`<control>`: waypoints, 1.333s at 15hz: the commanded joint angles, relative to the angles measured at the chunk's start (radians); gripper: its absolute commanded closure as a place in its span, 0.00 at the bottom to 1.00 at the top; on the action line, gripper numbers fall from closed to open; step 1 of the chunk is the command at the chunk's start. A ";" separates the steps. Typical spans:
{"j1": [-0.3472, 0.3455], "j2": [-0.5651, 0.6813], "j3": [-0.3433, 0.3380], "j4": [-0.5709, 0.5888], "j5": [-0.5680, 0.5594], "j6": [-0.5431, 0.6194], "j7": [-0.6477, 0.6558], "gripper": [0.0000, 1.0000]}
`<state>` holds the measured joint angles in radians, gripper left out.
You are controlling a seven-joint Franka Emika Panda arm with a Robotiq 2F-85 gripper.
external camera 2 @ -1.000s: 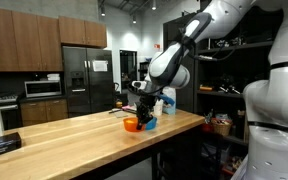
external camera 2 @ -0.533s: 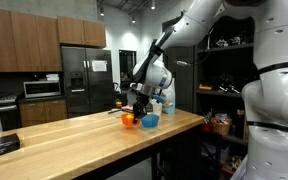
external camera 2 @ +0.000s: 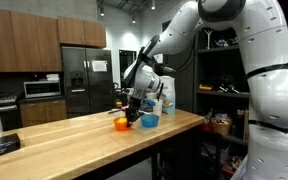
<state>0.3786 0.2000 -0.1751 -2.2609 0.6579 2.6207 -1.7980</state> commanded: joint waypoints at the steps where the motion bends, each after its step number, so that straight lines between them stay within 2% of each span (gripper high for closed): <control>1: -0.175 0.059 0.156 0.085 -0.121 -0.079 0.039 0.99; 2: -0.203 0.065 0.180 0.099 -0.165 -0.097 0.060 0.70; 3: -0.229 0.069 0.204 0.110 -0.203 -0.116 0.074 0.69; 6: -0.277 0.076 0.252 0.132 -0.281 -0.170 0.129 0.53; 9: -0.300 0.060 0.283 0.140 -0.322 -0.213 0.175 0.32; 13: -0.309 0.002 0.305 0.132 -0.341 -0.216 0.216 0.06; 15: -0.305 -0.032 0.308 0.126 -0.361 -0.215 0.247 0.00; 20: -0.289 -0.161 0.314 0.086 -0.413 -0.227 0.338 0.00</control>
<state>0.0906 0.1468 0.1284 -2.1229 0.2815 2.4159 -1.5194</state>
